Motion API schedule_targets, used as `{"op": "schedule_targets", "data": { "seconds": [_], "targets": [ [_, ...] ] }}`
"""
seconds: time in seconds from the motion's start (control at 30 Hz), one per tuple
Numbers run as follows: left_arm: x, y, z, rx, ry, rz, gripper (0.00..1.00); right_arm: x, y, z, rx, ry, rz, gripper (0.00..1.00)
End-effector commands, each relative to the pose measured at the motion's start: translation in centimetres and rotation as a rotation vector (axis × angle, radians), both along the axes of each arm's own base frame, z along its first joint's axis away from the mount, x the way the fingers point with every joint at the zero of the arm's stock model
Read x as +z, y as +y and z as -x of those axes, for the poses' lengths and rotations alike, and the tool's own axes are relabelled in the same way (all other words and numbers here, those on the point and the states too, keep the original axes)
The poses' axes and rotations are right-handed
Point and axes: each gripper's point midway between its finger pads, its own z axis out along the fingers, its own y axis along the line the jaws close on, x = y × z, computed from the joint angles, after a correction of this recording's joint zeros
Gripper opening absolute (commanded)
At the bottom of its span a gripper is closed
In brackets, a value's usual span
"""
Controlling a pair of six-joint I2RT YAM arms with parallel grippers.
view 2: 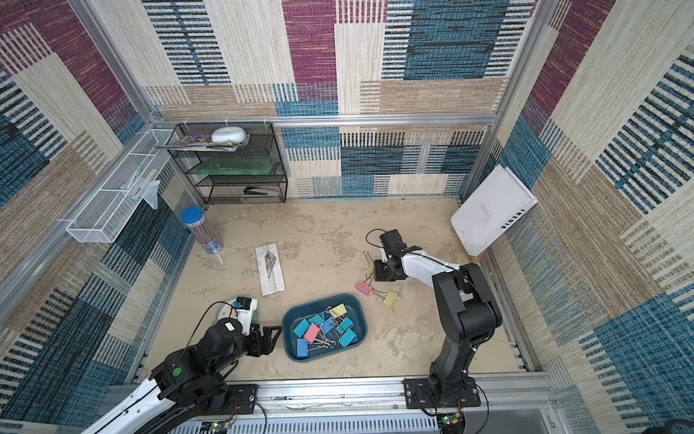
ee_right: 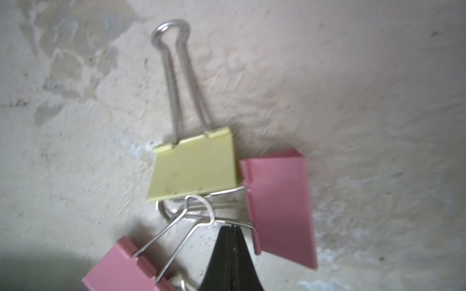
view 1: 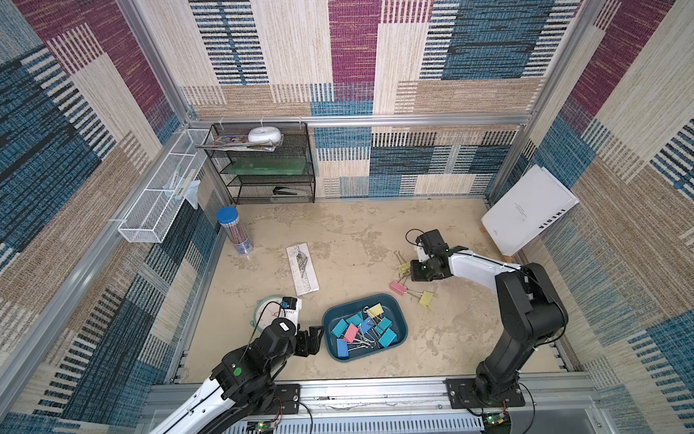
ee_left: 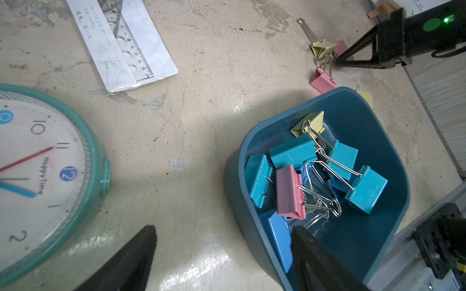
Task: Put the binder clips in the storage box
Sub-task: Adjust the binder clip at the center of the board, then pick up the binder clip at the center of the board.
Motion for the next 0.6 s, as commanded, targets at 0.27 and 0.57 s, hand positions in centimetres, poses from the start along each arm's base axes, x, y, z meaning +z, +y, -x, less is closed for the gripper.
{"op": "schedule_targets", "data": {
  "seconds": [0.27,0.57],
  "targets": [
    [0.3,-0.1,-0.1,-0.006,-0.012,0.004,0.87,3.9,-0.2,-1.4,0.065,-0.131,-0.076,0.38],
    [0.2,-0.2,0.0,-0.01,-0.01,0.006,0.87,5.2,-3.2,0.1,-0.031,-0.131,-0.113,0.46]
  ]
}}
